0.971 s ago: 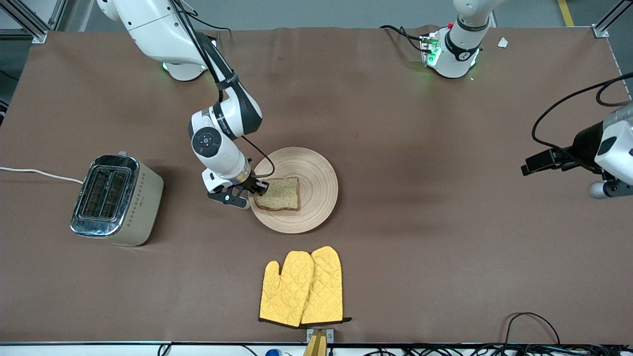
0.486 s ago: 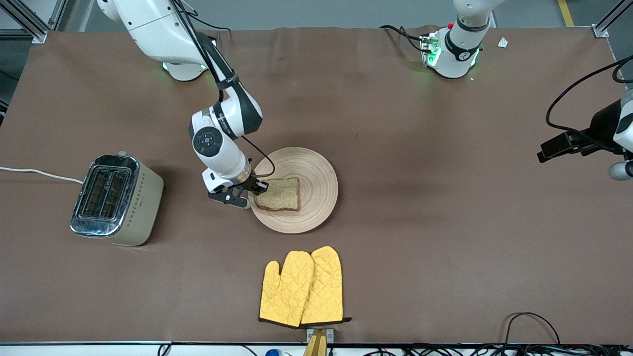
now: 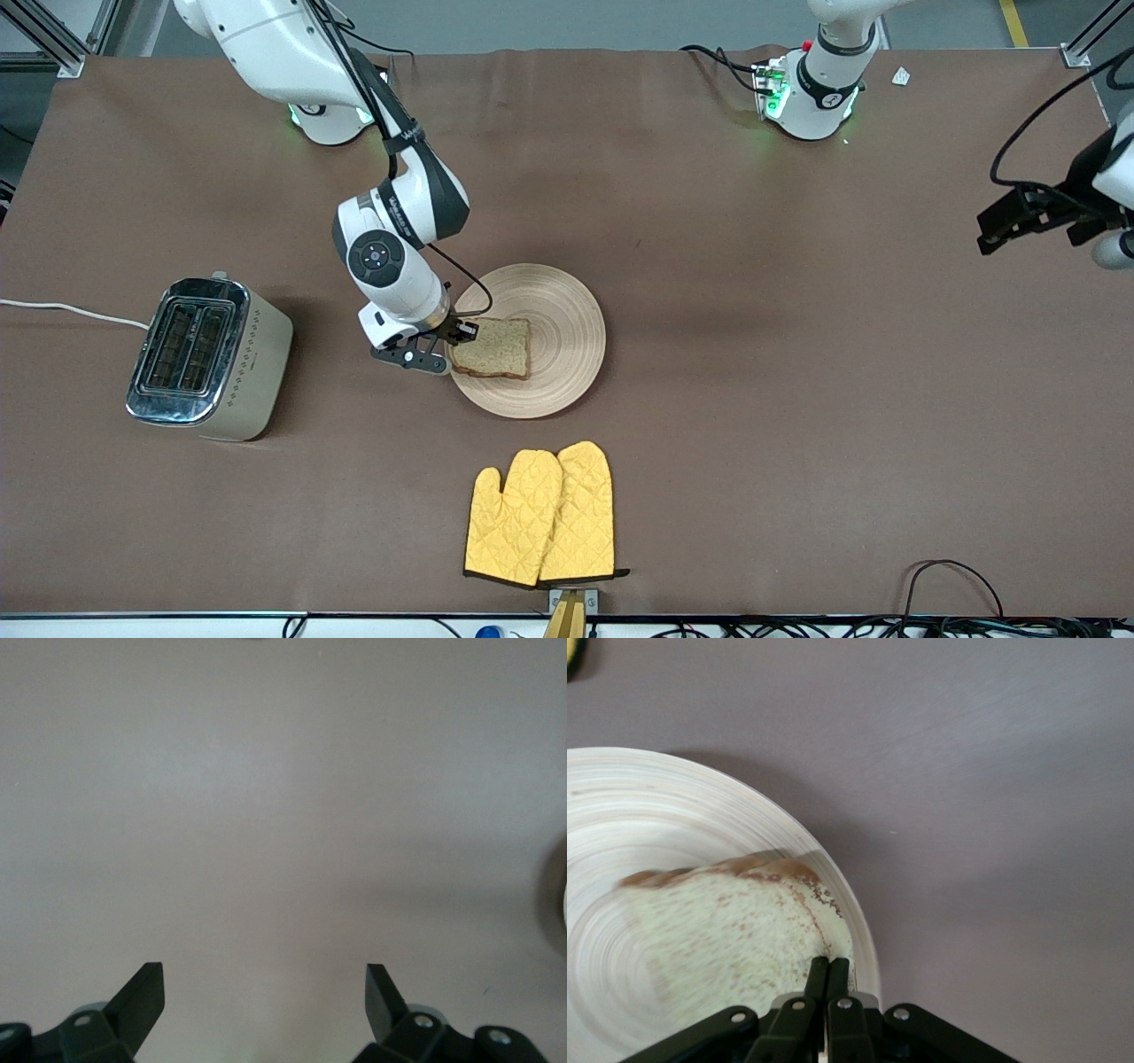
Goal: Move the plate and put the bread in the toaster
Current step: 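Lift the bread off the plate with the right gripper toward the toaster, then lower the bread into a toaster slot with the right gripper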
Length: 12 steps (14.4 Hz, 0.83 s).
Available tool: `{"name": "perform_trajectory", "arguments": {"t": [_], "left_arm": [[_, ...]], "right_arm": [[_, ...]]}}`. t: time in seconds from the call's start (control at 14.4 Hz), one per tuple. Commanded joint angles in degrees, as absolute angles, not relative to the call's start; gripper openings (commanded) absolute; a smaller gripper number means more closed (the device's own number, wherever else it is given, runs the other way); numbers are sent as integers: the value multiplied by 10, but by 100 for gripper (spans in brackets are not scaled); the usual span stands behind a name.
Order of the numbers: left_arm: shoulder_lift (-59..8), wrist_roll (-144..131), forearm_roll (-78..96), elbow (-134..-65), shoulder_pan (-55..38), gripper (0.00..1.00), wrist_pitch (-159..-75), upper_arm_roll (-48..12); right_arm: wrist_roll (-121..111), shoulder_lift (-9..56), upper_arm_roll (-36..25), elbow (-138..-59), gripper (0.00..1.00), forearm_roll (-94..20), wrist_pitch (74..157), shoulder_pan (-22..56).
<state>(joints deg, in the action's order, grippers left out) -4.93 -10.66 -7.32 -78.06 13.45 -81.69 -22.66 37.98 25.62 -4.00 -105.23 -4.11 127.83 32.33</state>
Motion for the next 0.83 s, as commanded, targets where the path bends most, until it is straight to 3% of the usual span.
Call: {"name": "perform_trajectory", "arguments": {"t": [0.0, 0.21, 0.42, 0.76], "left_arm": [[-8, -102, -60, -825, 57, 100, -807, -152], [31, -102, -26, -881, 10, 100, -830, -92], [60, -101, -25, -929, 8, 100, -864, -91], [50, -96, -25, -921, 9, 100, -862, -95]], "right_arm": [[391, 203, -43, -983, 1, 16, 1114, 321], [385, 199, -42, -892, 0, 102, 957, 321], [312, 179, -44, -867, 1, 216, 852, 315], [213, 154, -72, -867, 1, 317, 783, 243]]}}
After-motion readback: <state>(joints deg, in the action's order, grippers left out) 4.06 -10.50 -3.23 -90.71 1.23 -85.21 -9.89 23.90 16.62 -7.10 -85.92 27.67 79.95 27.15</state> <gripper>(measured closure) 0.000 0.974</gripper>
